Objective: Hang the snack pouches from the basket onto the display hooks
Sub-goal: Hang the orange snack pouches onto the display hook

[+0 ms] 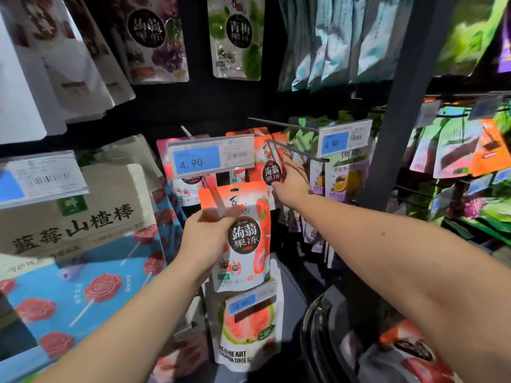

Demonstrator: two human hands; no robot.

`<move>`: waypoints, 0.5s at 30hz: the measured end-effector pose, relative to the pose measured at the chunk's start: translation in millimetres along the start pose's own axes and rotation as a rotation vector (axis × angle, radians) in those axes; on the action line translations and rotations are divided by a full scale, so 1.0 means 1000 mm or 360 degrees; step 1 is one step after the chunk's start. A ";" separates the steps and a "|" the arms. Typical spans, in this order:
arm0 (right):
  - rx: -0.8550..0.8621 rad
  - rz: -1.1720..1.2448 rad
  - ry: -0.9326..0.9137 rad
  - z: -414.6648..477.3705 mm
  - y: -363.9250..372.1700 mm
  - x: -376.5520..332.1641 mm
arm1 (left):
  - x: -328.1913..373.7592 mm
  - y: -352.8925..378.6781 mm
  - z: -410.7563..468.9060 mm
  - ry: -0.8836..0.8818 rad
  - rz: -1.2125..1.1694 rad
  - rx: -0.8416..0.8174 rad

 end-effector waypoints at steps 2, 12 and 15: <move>0.0022 0.0227 0.0075 -0.022 -0.010 -0.001 | 0.001 0.002 -0.004 0.0015 0.0063 -0.0016; -0.0400 0.1070 0.0142 -0.148 -0.065 0.001 | 0.018 0.033 -0.043 -0.0009 0.0045 -0.0085; -0.0369 0.1005 0.0100 -0.170 -0.077 0.006 | 0.020 0.047 -0.053 0.0013 -0.0022 -0.0134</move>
Point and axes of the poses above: each hand's wrist, its own z-axis towards the middle knuckle, its own y-axis out of the palm, x = y × z, the point moved 3 cm from there along z, towards the middle knuckle, and after that the axes turned 5 degrees about -z, right-handed, at the moved point
